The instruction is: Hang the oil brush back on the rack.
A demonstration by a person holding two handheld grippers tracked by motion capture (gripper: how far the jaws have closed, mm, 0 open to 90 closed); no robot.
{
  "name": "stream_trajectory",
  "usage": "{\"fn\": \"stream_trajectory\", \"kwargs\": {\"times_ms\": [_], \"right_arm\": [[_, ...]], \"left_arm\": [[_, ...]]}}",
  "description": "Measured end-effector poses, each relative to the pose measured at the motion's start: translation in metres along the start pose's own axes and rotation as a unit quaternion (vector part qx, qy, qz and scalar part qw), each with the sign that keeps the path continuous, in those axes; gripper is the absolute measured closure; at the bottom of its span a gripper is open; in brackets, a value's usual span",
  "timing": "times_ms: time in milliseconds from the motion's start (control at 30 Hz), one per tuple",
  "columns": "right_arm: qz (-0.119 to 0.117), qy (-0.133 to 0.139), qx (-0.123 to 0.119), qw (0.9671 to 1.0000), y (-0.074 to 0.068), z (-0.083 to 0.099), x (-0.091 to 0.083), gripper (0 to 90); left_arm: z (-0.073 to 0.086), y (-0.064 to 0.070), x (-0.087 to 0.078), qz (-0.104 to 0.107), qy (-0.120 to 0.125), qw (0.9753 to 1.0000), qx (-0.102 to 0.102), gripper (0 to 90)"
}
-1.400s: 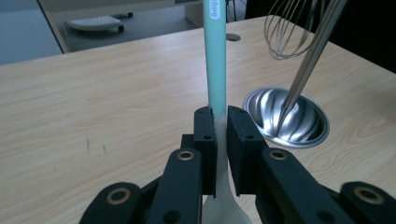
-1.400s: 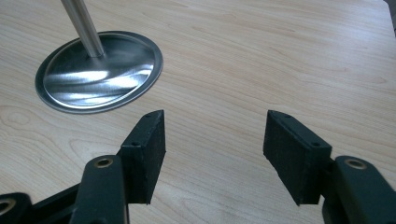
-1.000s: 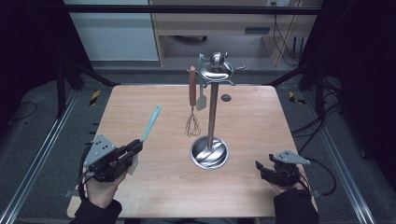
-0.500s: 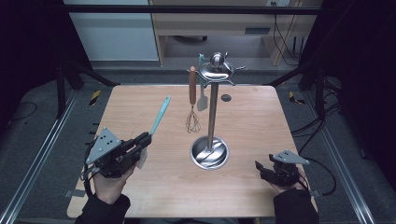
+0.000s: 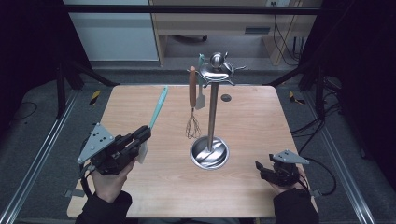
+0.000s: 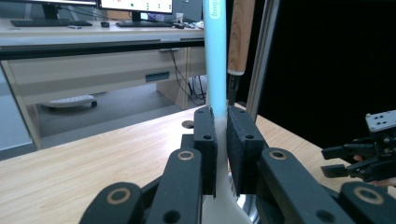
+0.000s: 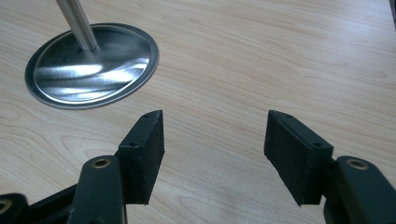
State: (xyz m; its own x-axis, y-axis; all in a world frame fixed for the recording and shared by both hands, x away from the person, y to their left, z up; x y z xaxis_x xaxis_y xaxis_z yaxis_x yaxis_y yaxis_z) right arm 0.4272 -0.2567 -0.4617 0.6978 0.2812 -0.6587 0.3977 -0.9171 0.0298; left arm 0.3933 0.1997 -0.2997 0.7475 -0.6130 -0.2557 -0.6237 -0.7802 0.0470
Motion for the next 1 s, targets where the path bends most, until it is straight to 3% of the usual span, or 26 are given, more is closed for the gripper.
{"fn": "stream_trajectory", "kwargs": {"times_ms": [533,1000], "right_arm": [[0.004,0.0,-0.003,1.0,0.0,0.0,0.001,37.0],[0.003,0.0,-0.001,1.0,0.0,0.0,0.001,36.9]], "left_arm": [[-0.018,0.021,0.002,0.033,0.024,0.999,0.016,82.1],[-0.031,0.044,0.012,0.055,0.029,0.9975,0.035,82.1]]}}
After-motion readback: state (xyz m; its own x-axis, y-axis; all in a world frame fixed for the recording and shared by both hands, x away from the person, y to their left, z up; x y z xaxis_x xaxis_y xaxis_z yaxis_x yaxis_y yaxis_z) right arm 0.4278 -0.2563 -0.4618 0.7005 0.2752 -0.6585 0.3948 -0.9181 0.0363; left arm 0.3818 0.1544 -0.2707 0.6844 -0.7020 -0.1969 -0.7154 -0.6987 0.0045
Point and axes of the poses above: each handheld gripper's, and its own axes: x roughly forward along the jaws, z roughly out of its underside, y roughly to its right, the point moved 1 cm from there along x, roughly forward along the jaws, and after that the axes turned 6 degrees about -y, right-handed, at the moved point
